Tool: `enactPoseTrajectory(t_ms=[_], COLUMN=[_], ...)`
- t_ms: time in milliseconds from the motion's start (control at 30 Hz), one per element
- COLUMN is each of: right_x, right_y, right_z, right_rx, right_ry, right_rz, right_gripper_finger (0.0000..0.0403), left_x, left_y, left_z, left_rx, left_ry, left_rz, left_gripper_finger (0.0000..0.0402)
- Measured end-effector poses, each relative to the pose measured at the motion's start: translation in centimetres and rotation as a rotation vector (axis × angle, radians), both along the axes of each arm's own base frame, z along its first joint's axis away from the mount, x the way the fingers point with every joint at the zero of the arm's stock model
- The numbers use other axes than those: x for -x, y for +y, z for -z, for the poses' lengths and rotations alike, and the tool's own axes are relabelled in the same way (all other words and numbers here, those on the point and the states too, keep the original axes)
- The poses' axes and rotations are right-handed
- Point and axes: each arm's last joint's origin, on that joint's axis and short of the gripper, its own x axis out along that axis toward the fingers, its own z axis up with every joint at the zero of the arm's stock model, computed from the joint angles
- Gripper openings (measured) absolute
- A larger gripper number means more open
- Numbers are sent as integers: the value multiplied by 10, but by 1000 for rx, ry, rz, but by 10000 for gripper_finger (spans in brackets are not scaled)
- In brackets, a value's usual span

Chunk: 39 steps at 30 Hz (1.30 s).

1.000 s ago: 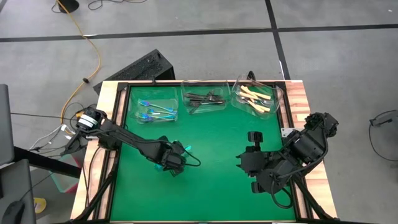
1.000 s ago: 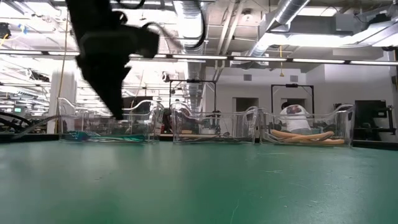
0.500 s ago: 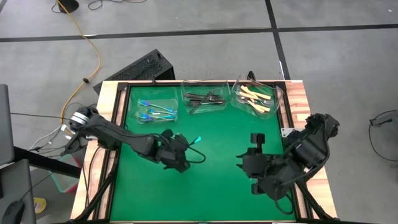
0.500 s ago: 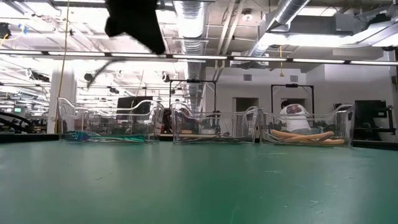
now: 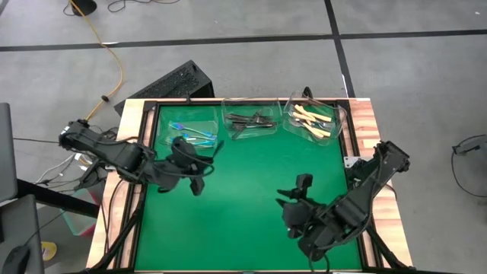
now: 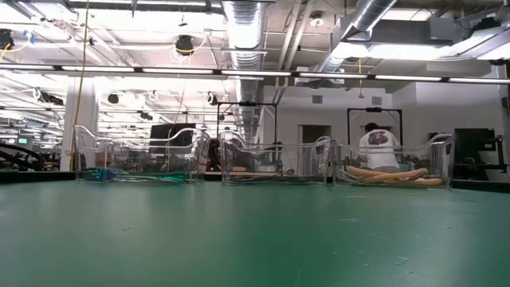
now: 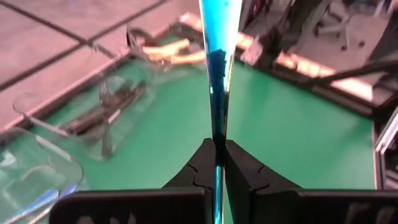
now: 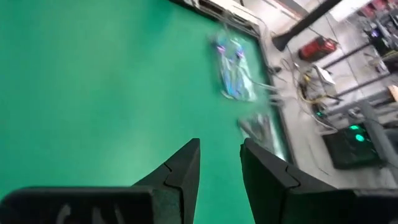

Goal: Sort silverware by color (type)
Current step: Put the blue fork into the left transparent bin

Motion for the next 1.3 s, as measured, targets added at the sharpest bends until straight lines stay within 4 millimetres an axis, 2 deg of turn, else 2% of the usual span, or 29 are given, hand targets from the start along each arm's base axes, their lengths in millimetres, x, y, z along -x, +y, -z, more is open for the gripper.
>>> enactPoseTrajectory(t_ms=[300,433,600,800,900,1133,1300], right_x=[-34,-49,-63,-85,-99,-123,-132], right_y=[12,9,0,-17,-31,-70,-90], right_z=[48,67,79,69,60,46,32], right_rx=[-61,-155,-215,-181,-182,-242,-256], right_ry=[-116,-121,-150,-259,-319,-466,-617], right_rz=[-75,-145,-200,-252,-329,-307,-262], right_gripper_finger=[138,138,138,138,138,138,138], left_x=[14,20,31,37,43,66,74], left_y=[1,9,24,26,29,33,36], left_z=[-5,-8,-20,-19,-8,27,58], left_rx=[-64,-130,-183,-143,-134,-61,-73], left_ry=[37,46,1,-160,-256,-463,-520], left_rz=[51,15,-38,45,93,225,239], left_gripper_finger=[0,0,0,0,0,0,0])
